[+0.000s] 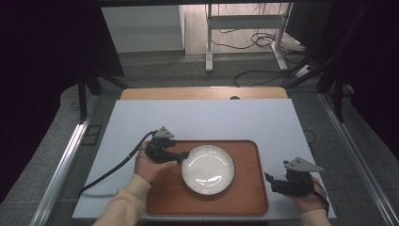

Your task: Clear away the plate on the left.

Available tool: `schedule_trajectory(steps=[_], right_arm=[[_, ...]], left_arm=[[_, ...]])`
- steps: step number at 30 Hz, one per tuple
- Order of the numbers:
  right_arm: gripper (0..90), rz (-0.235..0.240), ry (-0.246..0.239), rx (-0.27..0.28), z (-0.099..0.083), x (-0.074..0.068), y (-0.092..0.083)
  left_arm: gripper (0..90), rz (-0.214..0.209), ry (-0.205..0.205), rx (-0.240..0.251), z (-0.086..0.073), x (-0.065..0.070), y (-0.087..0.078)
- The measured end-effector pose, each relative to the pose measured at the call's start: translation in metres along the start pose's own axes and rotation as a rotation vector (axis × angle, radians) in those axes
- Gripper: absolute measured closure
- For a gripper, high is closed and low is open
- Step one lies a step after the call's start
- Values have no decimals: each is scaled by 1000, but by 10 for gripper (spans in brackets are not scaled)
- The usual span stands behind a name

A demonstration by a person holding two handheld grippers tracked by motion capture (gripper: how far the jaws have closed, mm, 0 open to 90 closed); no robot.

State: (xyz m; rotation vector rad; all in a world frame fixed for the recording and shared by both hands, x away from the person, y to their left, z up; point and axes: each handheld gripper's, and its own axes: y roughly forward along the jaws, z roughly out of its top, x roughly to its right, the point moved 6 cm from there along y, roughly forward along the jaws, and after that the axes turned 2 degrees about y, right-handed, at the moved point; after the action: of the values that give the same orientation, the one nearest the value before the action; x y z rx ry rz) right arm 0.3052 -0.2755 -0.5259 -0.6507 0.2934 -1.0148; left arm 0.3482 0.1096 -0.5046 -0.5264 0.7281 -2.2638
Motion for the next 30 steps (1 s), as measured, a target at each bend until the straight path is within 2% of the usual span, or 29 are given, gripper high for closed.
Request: schedule_trajectory(steps=[3, 5, 7, 9, 11, 15, 17, 19, 21, 22, 23, 24, 26, 30], right_arm=[[172, -3, 1, 4, 0, 0, -2], [172, -1, 0, 3, 0, 0, -1], [172, 1, -2, 1, 1, -1, 0], [172, 4, -4, 0, 1, -1, 1], [172, 5, -7, 0, 2, -1, 1], [172, 10, -13, -1, 3, -3, 3], [172, 11, -15, -5, 3, -3, 4], [172, 10, -17, -5, 3, -3, 4], [172, 8, -18, -4, 3, -3, 4], [172, 9, -16, -3, 3, -3, 4], [172, 9, -14, -3, 3, -3, 4], [172, 8, -13, -6, 2, -2, 4], [172, 4, -11, -7, 2, -2, 5], [172, 0, -9, -7, 3, -3, 4]], left_arm=[[247, 41, 2, 32, -2, -7, -21], [246, 24, -39, 81, -5, -11, -39], [245, 45, -50, 101, -11, -18, -54], [246, 81, -39, 117, -18, -26, -69], [259, 114, -41, 127, -28, -33, -83], [255, 143, -70, 119, -48, -47, -104], [253, 146, -96, 124, -58, -52, -111], [251, 171, -101, 114, -68, -56, -118], [252, 172, -119, 109, -78, -59, -122], [251, 195, -105, 99, -81, -60, -123], [251, 186, -111, 101, -84, -61, -124], [251, 170, -129, 110, -86, -62, -124], [251, 175, -138, 105, -88, -66, -123], [249, 171, -122, 94, -87, -65, -118]])
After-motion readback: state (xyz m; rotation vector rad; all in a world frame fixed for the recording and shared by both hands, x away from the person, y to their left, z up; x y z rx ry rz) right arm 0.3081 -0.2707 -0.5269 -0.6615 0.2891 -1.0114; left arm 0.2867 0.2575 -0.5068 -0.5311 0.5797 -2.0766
